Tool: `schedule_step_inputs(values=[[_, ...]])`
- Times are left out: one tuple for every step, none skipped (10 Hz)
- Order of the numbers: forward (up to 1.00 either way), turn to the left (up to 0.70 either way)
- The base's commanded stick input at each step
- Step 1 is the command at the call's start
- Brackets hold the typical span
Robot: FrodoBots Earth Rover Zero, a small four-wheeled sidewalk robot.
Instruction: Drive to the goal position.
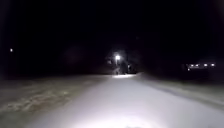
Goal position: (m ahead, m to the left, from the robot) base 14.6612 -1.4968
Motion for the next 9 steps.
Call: schedule_step_inputs(values=[[0.7,0.0],[0.7,0.0],[0.7,0.0],[0.7,0.0],[0.7,0.0],[0.7,0.0],[0.7,0.0],[0.7,0.0],[0.7,0.0]])
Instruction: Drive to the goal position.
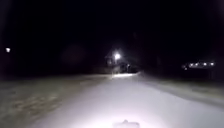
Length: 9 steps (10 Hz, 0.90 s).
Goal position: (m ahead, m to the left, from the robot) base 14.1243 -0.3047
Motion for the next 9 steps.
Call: schedule_step_inputs(values=[[0.7,0.0],[0.7,-0.07],[0.7,-0.13],[0.7,-0.03],[0.7,0.0],[0.7,0.0],[0.7,0.0],[0.7,0.0],[0.7,0.0]])
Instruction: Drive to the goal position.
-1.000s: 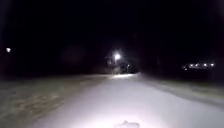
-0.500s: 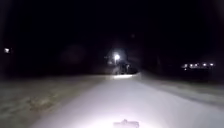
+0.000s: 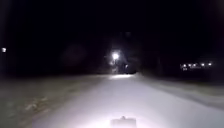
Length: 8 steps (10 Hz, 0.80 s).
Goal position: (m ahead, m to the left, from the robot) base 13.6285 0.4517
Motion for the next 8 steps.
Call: schedule_step_inputs(values=[[0.7,0.0],[0.7,0.0],[0.7,0.0],[0.7,0.0],[0.7,0.0],[0.7,0.0],[0.7,0.0],[0.7,0.0]])
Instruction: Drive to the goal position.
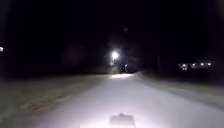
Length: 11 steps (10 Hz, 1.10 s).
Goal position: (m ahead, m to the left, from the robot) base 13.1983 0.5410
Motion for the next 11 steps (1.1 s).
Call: schedule_step_inputs(values=[[0.7,0.0],[0.7,0.0],[0.7,0.0],[0.7,0.0],[0.7,0.0],[0.7,0.0],[0.7,0.0],[0.7,0.0],[0.7,0.0],[0.7,0.0],[0.7,-0.06]])
